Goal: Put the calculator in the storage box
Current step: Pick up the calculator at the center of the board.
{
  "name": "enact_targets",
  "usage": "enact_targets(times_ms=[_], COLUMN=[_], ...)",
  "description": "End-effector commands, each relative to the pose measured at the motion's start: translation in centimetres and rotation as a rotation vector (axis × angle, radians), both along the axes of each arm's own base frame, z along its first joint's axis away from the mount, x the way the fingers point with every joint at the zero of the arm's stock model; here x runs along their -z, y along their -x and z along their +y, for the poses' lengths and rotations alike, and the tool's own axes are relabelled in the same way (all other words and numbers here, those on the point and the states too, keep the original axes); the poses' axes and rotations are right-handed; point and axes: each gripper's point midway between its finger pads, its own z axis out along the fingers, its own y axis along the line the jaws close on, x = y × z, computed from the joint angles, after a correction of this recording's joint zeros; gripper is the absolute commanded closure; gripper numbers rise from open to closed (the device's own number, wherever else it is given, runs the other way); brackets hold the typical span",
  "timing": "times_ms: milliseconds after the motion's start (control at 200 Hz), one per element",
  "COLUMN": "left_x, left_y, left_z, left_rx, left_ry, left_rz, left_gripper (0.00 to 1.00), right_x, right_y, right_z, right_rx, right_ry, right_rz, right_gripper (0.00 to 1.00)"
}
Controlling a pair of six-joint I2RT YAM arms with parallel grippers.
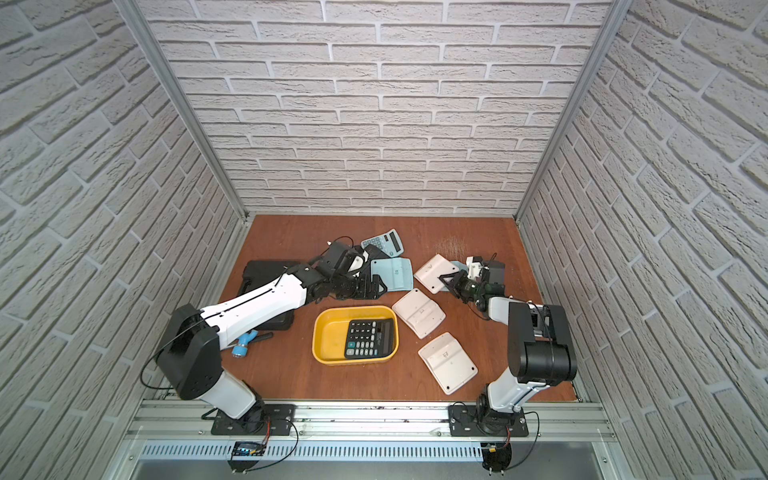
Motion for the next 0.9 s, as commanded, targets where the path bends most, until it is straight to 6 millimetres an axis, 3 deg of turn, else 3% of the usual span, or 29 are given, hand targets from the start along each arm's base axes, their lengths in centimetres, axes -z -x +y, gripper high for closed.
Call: enact_targets(times_ms=[0,145,275,480,620,740,895], left_x=[-1.9,-4.1,-6.2,-8.1,-8.8,-9.7,-10.5], left_y=[-0.1,-0.1,0.0,0.6,0.8,0.8,0.9], left_z=[0.6,1.3,2.9,6.7,9.1,10.9,12.4], left_rx=[-0.017,-0.026,-0.047,-0.101,-0.142,-0.174,-0.188], left_ry=[0.021,0.045,0.083,0.110,0.134,0.171,0.209], left_rz=[-0.048,-0.079,-0.102,-0.118,-0.117,-0.123,-0.118], left_gripper=[0.02,0.02,0.02,0.02,0.02,0.02,0.02], right_x=[0.2,-2.7,-6.2,-11.7,-15.9,-17.2,-16.4], right_y=[0.3,0.0,0.2,1.9,3.8,5.7,8.6], right_z=[0.0,1.5,4.3,8.5,12.4,15.9,19.7], right_rx=[0.013,-0.047,-0.142,-0.239,-0.327,-0.449,-0.595], right_ry=[0.046,0.111,0.224,0.608,0.847,1.045,1.309], right_rz=[0.000,-0.097,-0.215,-0.457,-0.736,-0.938,-1.258], right_gripper=[0.97,0.97,0.97,0.97,0.97,0.97,0.97])
